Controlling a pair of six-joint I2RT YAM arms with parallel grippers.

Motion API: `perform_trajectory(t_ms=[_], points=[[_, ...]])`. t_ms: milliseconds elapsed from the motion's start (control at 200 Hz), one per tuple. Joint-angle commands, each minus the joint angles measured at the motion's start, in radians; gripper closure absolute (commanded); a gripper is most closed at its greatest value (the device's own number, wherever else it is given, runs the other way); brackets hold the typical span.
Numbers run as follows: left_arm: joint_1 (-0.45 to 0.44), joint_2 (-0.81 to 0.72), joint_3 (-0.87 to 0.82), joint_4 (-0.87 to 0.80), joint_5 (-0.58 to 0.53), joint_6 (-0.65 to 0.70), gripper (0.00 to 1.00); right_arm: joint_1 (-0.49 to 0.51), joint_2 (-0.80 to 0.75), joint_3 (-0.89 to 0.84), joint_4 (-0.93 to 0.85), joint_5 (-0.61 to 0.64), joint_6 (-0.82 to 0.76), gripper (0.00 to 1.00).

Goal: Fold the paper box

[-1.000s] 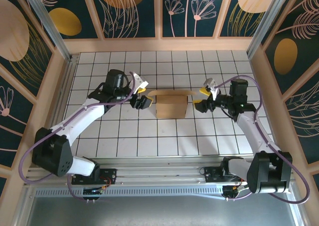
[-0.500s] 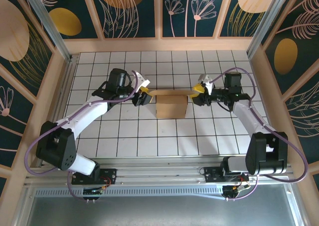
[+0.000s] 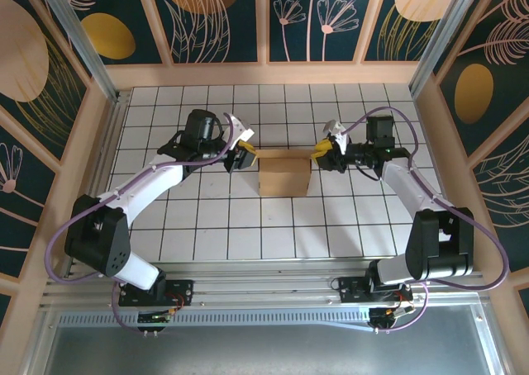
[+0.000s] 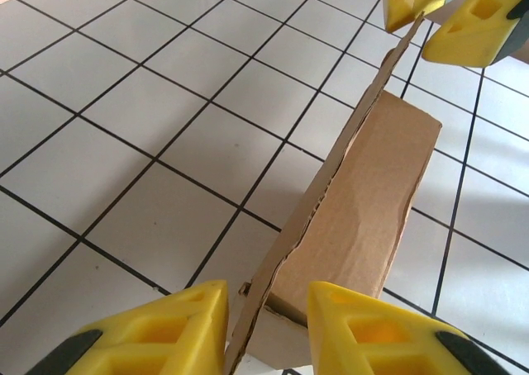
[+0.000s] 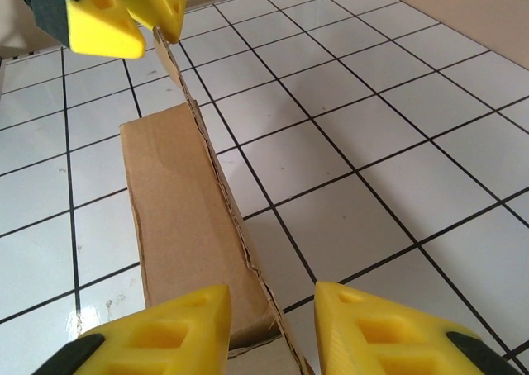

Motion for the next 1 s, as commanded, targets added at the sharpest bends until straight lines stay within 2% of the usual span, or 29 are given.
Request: perform_trajectory(t_ms=[0,250,491,646,756,996], points=[[-0.007,0.010,0.021,-0.027,-0.008,0.010,0.71,0.005,-0.018,0.011,-0.032,0.008,-0.011,0.67],[-0.010,0.025,0.025,-0.079,-0.065,0.029,0.73,0.006,-0.011,0.006,-0.033,-0.007,0.005,0.77],[-0.013,0.018,0.026,-0.035,-0.024,-0.013,0.77,0.009,-0.014,0.009,-0.028,0.004,0.035,0.82],[-0.021,0.007,0.027,0.004,0.007,-0.073,0.80,0.041,-0.046,-0.025,0.038,0.075,0.132,0.84],[-0.025,0.014,0.039,-0.021,-0.016,-0.090,0.80,0.063,-0.077,-0.054,0.097,0.131,0.213,0.88],[-0.029,0.024,0.067,-0.036,-0.009,-0.124,0.87,0.086,-0.109,-0.051,0.086,0.194,0.277,0.89]])
